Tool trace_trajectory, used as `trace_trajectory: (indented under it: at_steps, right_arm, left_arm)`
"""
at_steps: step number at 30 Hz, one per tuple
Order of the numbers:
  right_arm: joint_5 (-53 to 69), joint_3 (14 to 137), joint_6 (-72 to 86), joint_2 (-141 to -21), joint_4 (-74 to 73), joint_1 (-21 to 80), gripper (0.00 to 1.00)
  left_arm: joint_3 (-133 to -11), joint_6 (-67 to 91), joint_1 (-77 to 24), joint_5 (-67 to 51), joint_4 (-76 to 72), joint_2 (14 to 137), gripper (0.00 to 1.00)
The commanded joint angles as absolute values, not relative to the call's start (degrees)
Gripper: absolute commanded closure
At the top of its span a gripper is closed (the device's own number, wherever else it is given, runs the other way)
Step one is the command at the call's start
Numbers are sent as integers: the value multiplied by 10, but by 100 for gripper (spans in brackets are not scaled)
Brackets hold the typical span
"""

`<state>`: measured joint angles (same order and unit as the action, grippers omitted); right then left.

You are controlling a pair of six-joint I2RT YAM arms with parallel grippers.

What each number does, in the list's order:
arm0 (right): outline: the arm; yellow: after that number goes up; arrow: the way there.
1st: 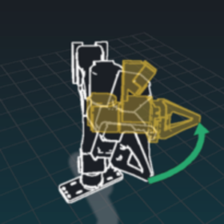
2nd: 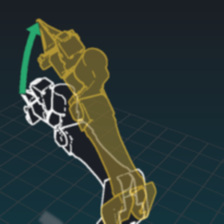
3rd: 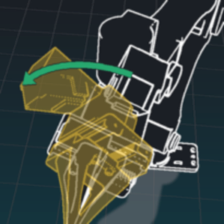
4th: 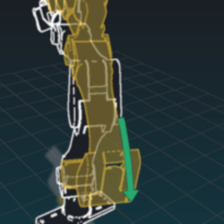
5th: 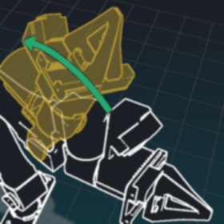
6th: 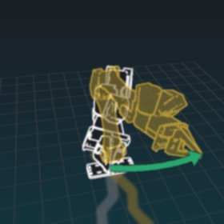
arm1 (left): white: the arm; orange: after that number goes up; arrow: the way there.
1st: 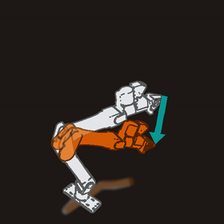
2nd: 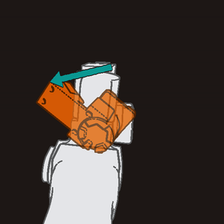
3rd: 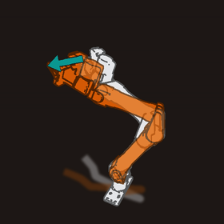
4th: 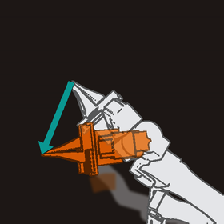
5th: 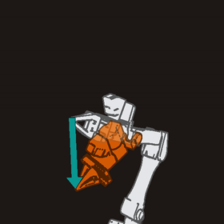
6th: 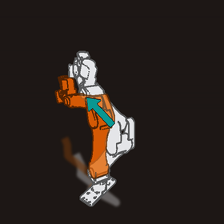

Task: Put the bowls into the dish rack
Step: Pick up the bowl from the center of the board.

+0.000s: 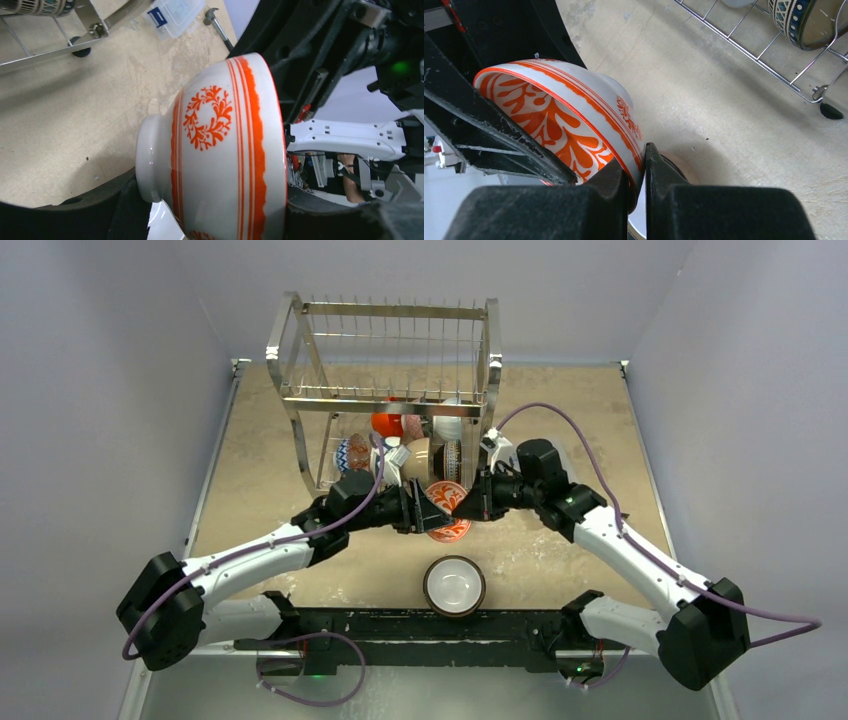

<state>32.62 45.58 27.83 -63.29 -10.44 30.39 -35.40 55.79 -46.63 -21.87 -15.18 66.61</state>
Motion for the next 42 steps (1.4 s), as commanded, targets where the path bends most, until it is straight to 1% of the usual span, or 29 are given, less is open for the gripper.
trace_trajectory:
  at_steps: [1,5,7,10,11,13,14,16,18,23,25,26,27,29,30,32,34,35,39,42]
  right_arm:
    - [324,484,266,-621,-88,305,95]
    - [324,483,265,-623,-88,306,88]
    - [328,483,266,-624,-86,305,84]
    - [328,485,265,-623,-86,305,68]
    - [328,486,265,-622,-87,305,66]
    - [323,488,265,-615,-89,305,55]
    - [323,488,267,-611,-89,305,54]
    - [321,489,272,-603,-91,305,47]
    - [313,491,277,-594,-88,305,41]
    - [305,493,284,-584,-84,305,38]
    - [306,494,283,-584,-84,305,41]
    - [306,494,280,-585,-85,305,45]
    - [306,494,280,-585,-84,305,50]
    - [304,494,279,-585,-86,305,69]
    - [301,493,279,-585,-87,305,77]
    - [299,493,279,-586,-89,305,88]
    - [296,492,279,-587,-90,305,95]
    - [296,491,279,-588,-91,305,100]
    - [293,491,279,-590,-92,305,100]
    - [295,493,278,-591,-89,306,100]
  left_arm:
    - [-368,563,-470,-243,-216,657,59]
    - [-363,568,-469,-240,-221,654,76]
    - [-362,567,-469,-232,-214,651,81]
    - [-362,566,-469,-223,-201,643,85]
    - [-362,566,-469,-221,-196,638,87]
    - [-362,563,-469,-214,-184,628,90]
    - [-363,563,-469,-210,-177,623,91]
    - [-363,561,-468,-202,-164,612,92]
    - [-363,561,-467,-196,-152,601,93]
    - [-370,559,-467,-188,-131,579,95]
    - [-376,555,-467,-185,-116,574,92]
    - [-380,553,-466,-185,-110,573,85]
    - [-383,552,-467,-185,-103,573,74]
    - [-389,548,-466,-185,-91,569,48]
    - [-391,548,-467,-185,-88,565,39]
    - [-392,549,-467,-184,-89,555,29]
    - [-391,552,-467,-183,-89,547,22]
    - [-390,553,-466,-183,-89,543,20]
    - [-383,562,-467,-183,-91,537,19]
    - [-373,568,-466,-185,-104,540,21]
